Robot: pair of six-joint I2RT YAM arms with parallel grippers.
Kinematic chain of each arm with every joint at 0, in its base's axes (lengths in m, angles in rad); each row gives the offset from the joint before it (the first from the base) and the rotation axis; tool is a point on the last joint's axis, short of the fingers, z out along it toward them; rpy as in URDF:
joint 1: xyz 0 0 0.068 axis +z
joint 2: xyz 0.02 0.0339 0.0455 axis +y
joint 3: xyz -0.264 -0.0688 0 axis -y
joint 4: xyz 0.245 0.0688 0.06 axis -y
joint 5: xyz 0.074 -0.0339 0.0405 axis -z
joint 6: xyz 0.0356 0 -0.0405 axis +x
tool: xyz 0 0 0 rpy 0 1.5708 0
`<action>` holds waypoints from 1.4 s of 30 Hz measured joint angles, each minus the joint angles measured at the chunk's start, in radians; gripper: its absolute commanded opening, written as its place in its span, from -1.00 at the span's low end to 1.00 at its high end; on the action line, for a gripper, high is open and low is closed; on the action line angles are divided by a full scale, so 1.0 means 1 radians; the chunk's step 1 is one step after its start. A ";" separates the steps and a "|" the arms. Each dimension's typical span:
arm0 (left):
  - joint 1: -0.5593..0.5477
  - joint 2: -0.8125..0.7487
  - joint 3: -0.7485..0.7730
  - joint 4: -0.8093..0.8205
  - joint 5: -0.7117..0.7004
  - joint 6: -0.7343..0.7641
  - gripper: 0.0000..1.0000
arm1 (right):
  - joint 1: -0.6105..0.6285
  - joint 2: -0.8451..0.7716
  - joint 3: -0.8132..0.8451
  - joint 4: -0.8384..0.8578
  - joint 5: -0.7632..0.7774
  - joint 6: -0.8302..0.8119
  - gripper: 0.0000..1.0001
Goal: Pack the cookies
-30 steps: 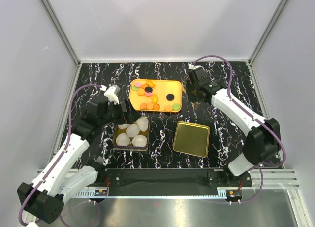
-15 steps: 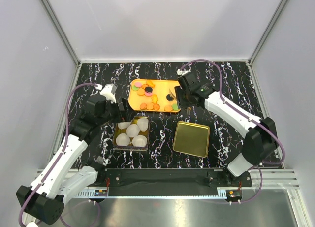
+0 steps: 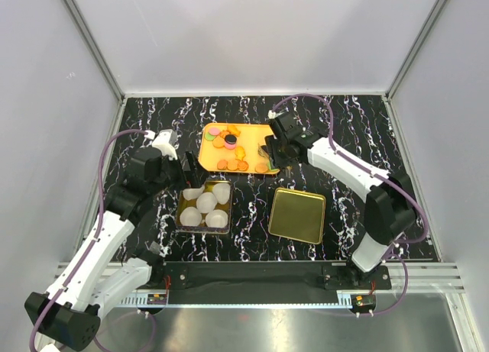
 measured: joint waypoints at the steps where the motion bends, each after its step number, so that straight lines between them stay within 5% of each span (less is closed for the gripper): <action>1: 0.000 0.000 0.000 0.000 0.000 0.000 0.98 | 0.000 0.008 0.004 0.000 0.000 -0.001 0.11; 12: 0.006 -0.012 0.000 0.000 0.000 0.000 0.98 | 0.010 0.066 0.039 0.000 0.001 -0.012 0.11; 21: 0.009 -0.013 -0.013 0.000 0.001 0.000 0.98 | 0.015 0.069 0.043 -0.001 0.002 -0.024 -0.25; 42: 0.021 -0.018 -0.016 -0.001 0.001 0.000 0.98 | 0.018 0.057 0.111 -0.047 -0.002 -0.029 -0.36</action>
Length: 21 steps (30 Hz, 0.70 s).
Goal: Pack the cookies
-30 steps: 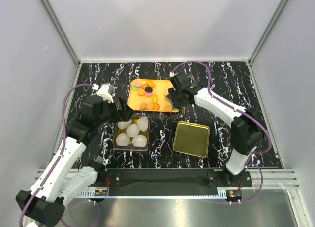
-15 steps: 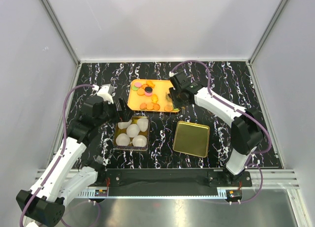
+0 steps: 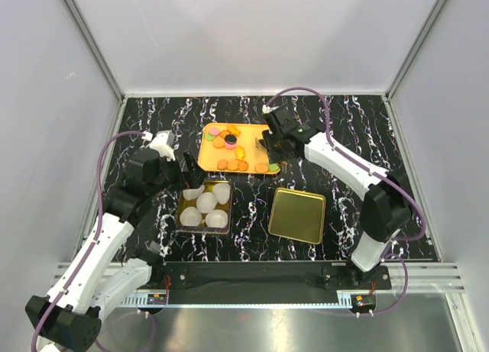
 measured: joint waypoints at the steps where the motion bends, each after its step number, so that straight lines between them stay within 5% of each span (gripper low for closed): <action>1: 0.000 0.000 0.000 0.000 0.000 0.000 0.98 | 0.003 -0.008 0.004 -0.007 0.000 0.000 -0.36; 7: 0.011 0.000 0.047 -0.034 -0.010 0.001 0.98 | 0.067 -0.069 0.052 -0.052 0.000 0.008 -0.37; 13: 0.045 0.000 0.254 -0.075 -0.058 0.013 0.98 | 0.220 -0.091 0.108 -0.066 -0.004 0.032 -0.36; 21: 0.063 -0.012 0.359 -0.073 -0.131 -0.016 0.98 | 0.415 -0.003 0.162 -0.048 -0.008 0.076 -0.35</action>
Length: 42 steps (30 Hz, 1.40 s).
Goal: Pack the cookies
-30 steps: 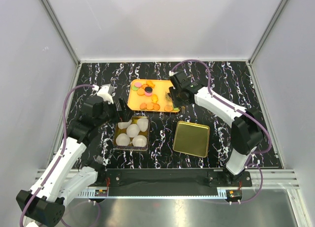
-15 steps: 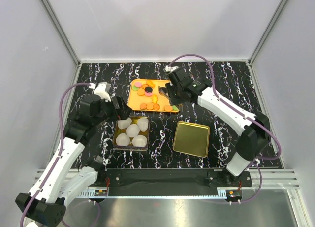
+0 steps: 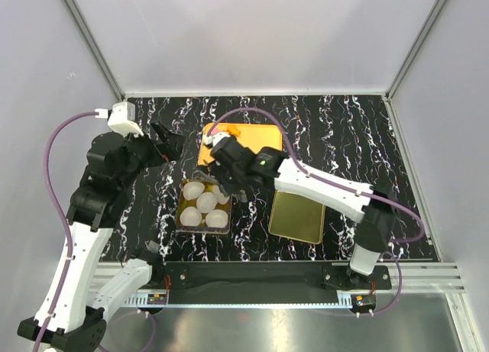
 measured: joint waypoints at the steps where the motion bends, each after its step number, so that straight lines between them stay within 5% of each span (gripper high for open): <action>1: 0.000 0.000 0.005 -0.008 -0.003 -0.002 0.98 | 0.016 0.021 0.005 0.007 -0.002 0.004 -0.35; 10: 0.002 0.007 0.035 -0.041 -0.013 -0.003 0.98 | 0.064 0.165 0.049 0.025 -0.016 0.014 -0.33; 42: 0.002 0.008 0.032 -0.040 -0.011 -0.003 0.98 | 0.119 0.172 0.101 0.010 0.046 0.026 -0.31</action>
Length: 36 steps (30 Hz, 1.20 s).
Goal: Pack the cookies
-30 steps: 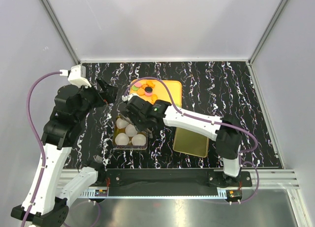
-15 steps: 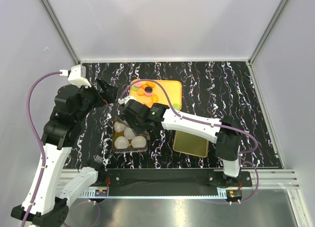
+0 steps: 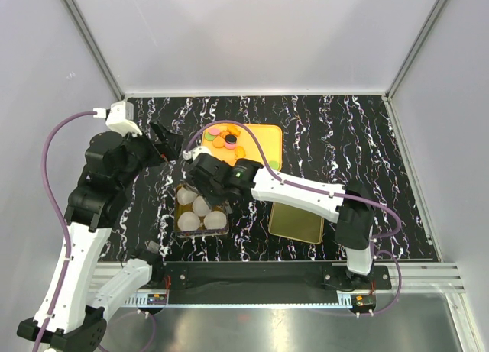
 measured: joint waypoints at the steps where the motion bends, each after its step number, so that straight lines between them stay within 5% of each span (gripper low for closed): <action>1: 0.000 0.000 -0.002 0.001 0.000 0.000 0.98 | 0.003 0.000 0.002 -0.004 0.000 0.000 -0.31; 36: -0.009 0.003 -0.031 0.005 0.016 0.000 0.98 | 0.058 -0.002 -0.003 -0.028 -0.005 0.007 -0.02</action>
